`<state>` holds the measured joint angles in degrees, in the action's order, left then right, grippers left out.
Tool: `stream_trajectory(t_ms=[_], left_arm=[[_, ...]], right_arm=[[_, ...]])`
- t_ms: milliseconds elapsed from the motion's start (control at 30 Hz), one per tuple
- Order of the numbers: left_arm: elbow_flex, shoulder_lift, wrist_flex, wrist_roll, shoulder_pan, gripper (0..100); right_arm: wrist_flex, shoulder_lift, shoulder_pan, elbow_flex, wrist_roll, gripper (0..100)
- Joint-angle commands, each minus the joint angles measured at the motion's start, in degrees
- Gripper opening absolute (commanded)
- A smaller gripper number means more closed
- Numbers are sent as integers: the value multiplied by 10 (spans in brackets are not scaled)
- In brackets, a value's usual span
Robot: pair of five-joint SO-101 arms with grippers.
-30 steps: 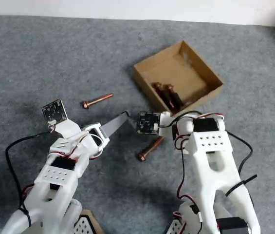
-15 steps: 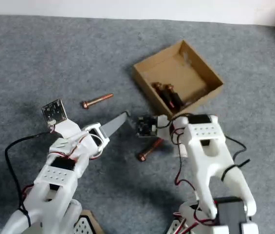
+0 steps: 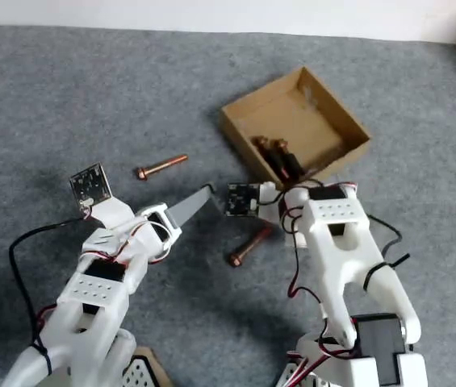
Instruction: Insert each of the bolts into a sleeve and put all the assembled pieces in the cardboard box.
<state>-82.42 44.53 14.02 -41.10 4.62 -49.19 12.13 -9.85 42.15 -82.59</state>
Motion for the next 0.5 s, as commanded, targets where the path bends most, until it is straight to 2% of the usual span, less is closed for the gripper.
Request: stream_trajectory(t_ms=[0, 333, 467], left_arm=[[4, 3, -10, 1, -6, 527], [3, 3, -10, 1, -6, 527], [3, 3, -10, 1, -6, 527]], right_arm=[[7, 2, 6, -36, 6, 110], [13, -6, 6, -39, 11, 110], [66, -6, 6, -38, 11, 110]])
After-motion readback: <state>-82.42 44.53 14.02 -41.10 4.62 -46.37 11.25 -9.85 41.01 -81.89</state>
